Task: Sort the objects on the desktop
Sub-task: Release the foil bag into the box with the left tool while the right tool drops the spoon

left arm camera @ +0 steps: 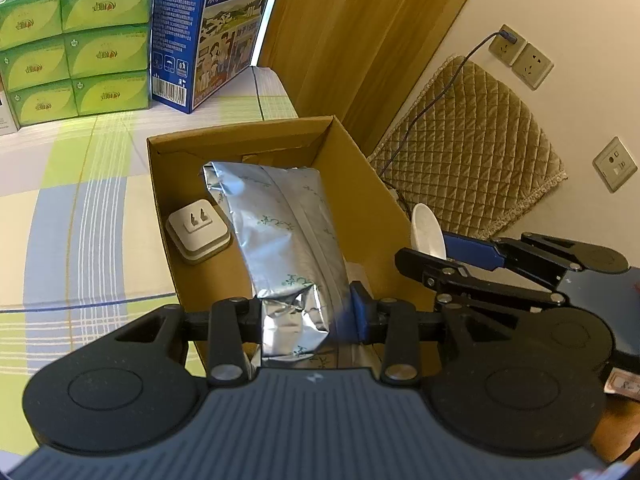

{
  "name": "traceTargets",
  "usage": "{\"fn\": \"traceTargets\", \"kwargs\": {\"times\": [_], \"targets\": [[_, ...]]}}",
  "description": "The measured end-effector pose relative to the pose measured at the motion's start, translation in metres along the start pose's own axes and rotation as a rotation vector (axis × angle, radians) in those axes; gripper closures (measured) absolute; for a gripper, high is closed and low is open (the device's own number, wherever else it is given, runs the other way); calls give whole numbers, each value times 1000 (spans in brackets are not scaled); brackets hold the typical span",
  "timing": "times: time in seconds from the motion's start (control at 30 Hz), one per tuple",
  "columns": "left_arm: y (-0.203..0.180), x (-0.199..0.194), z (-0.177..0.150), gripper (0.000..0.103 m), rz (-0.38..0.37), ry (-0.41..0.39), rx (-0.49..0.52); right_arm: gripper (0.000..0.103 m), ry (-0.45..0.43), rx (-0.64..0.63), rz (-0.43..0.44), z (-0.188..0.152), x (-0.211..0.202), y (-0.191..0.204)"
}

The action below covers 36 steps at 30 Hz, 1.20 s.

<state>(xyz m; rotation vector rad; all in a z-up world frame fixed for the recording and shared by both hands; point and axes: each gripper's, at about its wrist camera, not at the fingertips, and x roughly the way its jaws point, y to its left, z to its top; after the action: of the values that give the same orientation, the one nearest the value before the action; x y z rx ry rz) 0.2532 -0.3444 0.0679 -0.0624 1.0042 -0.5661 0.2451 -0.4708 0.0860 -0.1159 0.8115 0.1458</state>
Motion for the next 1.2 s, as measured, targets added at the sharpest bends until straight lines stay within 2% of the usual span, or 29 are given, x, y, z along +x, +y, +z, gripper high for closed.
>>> {"fn": "traceTargets", "kwargs": {"times": [0.1,0.17,0.2,0.33,0.93,1.0,1.13,1.2], "targets": [[4,3,4,70,0,-13,-9,73,-3,4,-4,0,0,-1],[6,1,7,53,14,-29,-17,75,-2,6,-4,0,1,-2],[7,0,9,53,18,-39,-18,80,-1,6,-2,0,1,-2],[10,-6,11,53,30,-50,5,81,4,8,0,-1,2,-3],[20,-26,-14,52,55,-45,10,82,14,7,26,-11,-11,6],[19,-30,-20,51,61,-45,14,82,9,10,30,-14,-17,8],[16,-41,-31,37,71,-50,17,82,-3,19,37,-19,-28,10],[13,-48,-36,33,72,-57,20,81,-5,23,41,-21,-34,11]]}}
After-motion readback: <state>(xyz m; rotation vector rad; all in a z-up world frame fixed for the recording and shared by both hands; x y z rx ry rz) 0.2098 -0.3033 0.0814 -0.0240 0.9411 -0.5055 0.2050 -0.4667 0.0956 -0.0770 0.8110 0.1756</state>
